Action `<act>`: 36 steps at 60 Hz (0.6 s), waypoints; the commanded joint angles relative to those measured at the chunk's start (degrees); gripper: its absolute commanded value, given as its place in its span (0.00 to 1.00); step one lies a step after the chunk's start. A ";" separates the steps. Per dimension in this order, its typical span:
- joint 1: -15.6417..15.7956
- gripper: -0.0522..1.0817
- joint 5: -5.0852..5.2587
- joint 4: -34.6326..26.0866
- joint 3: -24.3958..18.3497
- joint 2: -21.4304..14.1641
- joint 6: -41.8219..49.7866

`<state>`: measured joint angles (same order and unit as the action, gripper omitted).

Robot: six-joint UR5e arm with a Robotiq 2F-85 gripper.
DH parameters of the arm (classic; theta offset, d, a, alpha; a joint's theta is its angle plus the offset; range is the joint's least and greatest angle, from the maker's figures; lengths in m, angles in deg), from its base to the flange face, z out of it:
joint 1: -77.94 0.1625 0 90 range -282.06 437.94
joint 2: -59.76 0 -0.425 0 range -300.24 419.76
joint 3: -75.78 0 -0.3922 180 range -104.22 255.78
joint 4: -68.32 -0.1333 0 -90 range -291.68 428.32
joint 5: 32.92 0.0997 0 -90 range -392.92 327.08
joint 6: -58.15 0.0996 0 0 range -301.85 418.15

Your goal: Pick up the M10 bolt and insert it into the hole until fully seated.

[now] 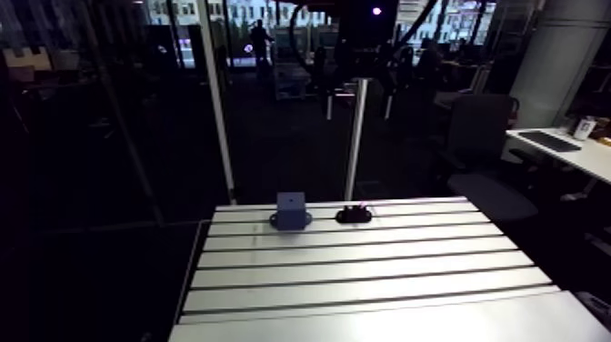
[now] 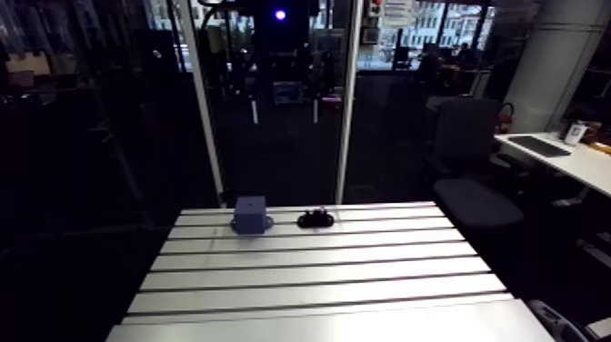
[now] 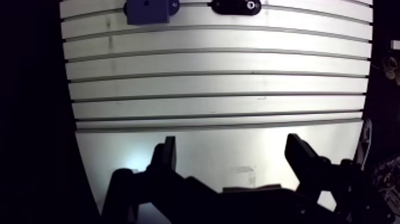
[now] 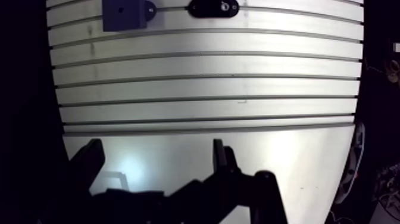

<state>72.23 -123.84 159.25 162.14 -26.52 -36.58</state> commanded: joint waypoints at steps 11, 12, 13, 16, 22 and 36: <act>6.67 0.05 0.62 -1.23 -5.56 4.59 0.98; 6.67 0.05 0.62 -1.23 -5.56 4.59 0.98; 6.68 0.05 0.62 -1.23 -5.47 4.59 0.99; 6.68 0.05 0.54 -1.16 -5.38 4.59 0.92; 6.61 0.05 0.53 -1.07 -5.29 4.50 0.99; 6.52 0.05 0.35 -0.81 -5.28 4.34 0.99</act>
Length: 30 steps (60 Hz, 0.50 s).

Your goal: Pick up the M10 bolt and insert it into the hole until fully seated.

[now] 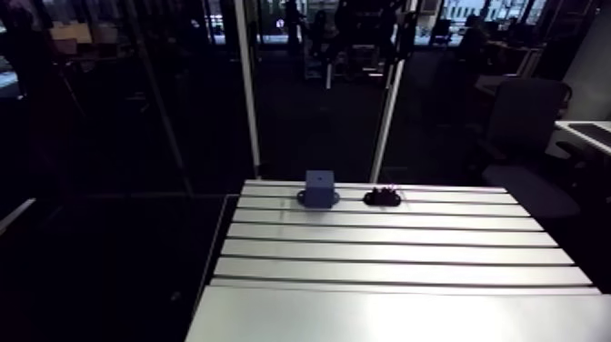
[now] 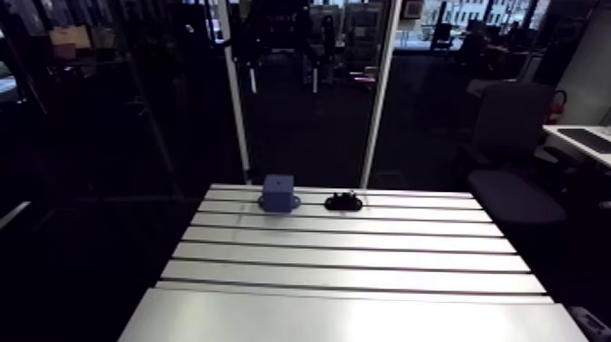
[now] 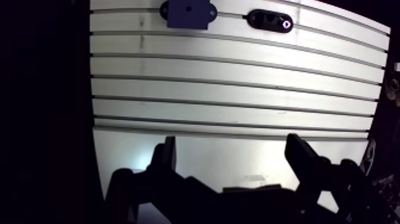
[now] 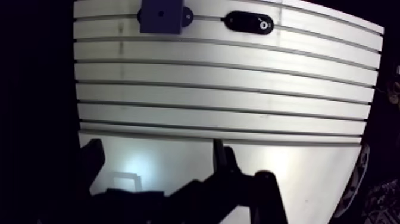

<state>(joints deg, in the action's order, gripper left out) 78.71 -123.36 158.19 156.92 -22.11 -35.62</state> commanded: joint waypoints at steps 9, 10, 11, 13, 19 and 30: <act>-0.06 0.05 -0.54 0.26 0.02 -0.25 0.38; -0.06 0.05 -0.71 0.26 0.02 -0.34 0.31; -0.06 0.05 -0.71 0.26 0.02 -0.34 0.31; -0.14 0.05 -0.81 0.26 0.02 -0.43 0.30; -0.24 0.05 -1.15 0.17 0.02 -0.94 -0.04; -0.66 0.05 -1.27 0.10 1.12 -2.68 -0.22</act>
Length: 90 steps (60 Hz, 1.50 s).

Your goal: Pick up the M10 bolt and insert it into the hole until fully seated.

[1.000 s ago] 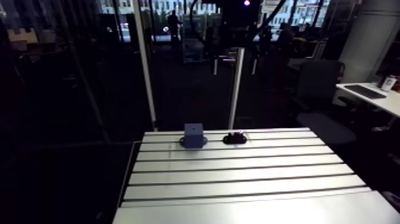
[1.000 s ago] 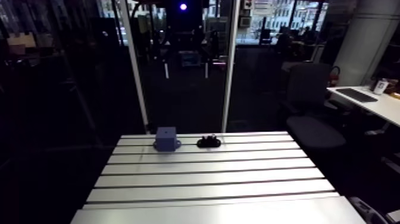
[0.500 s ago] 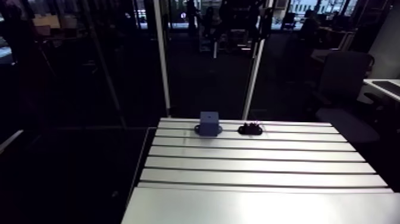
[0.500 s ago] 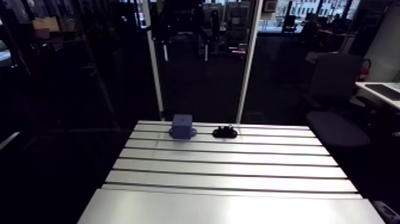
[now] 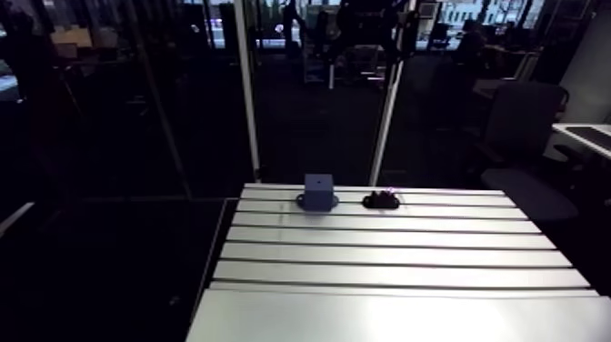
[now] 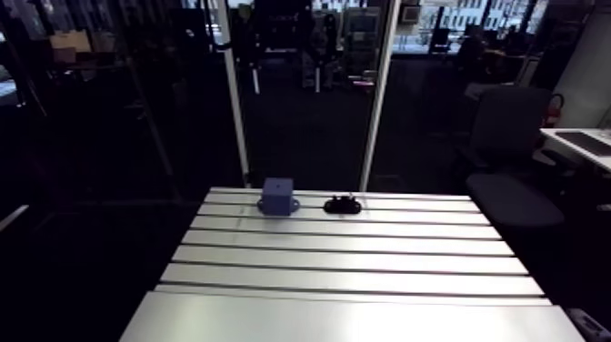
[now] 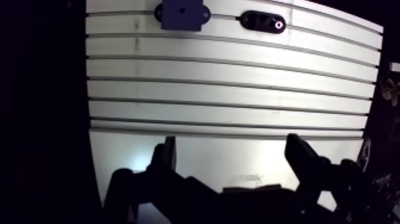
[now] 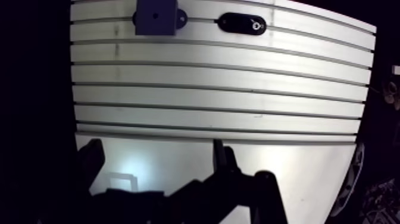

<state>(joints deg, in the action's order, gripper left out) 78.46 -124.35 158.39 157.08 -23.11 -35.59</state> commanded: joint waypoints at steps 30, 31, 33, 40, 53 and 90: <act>-3.78 0.05 -0.19 0.32 3.59 -3.03 -0.77; -4.15 0.05 -0.19 0.47 3.86 -3.04 -1.16; -4.35 0.05 -0.12 1.02 4.35 -3.04 -1.74; -5.62 0.05 -0.03 5.69 6.51 -2.95 -3.66; -9.46 0.05 0.25 13.11 9.52 -1.94 -6.55; -9.58 0.05 0.86 30.62 10.62 10.65 -7.55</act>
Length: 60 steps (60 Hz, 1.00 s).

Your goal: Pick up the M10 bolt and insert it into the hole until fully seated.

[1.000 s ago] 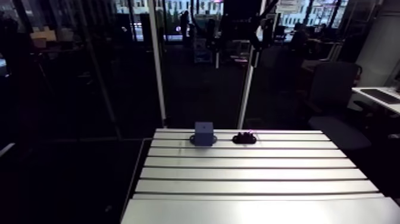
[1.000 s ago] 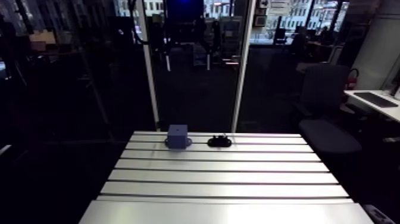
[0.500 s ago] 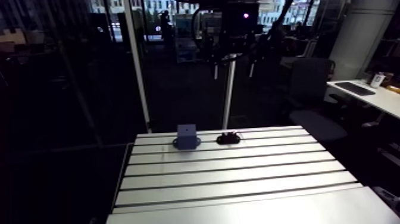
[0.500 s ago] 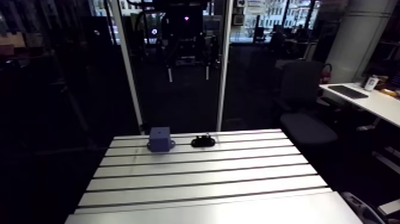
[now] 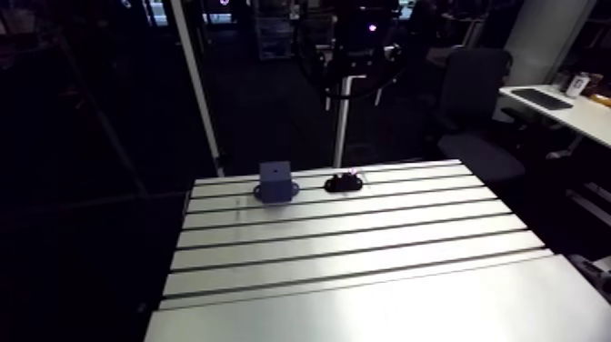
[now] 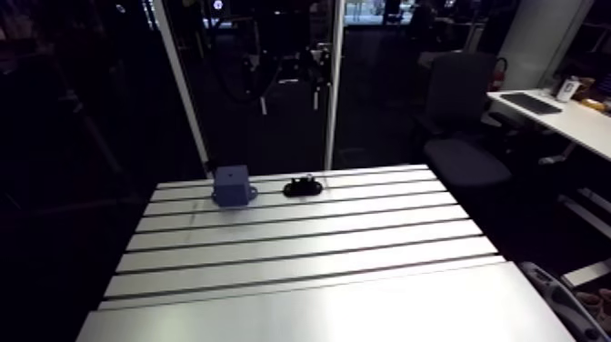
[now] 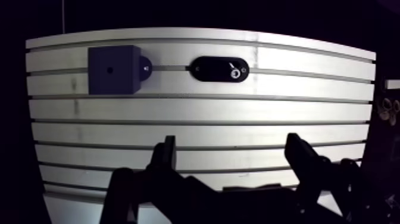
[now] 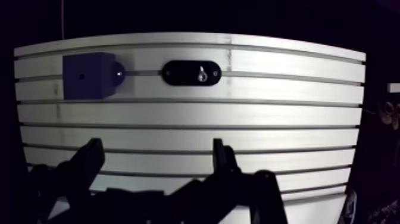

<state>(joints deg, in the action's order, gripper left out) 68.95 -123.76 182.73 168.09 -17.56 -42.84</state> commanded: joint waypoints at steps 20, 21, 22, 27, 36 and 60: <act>-0.56 0.05 1.27 6.66 -1.29 9.29 0.47; -0.74 0.05 1.55 6.74 -1.29 9.56 0.48; -0.74 0.05 1.55 6.74 -1.29 9.56 0.48; -1.76 0.06 2.10 8.20 -1.06 10.19 0.48; -2.08 0.15 2.22 10.44 -0.59 10.88 -0.05; -2.60 0.43 1.95 12.47 -0.84 14.03 -0.31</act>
<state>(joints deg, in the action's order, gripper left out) 66.60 -121.72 194.34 167.45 -5.09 -42.99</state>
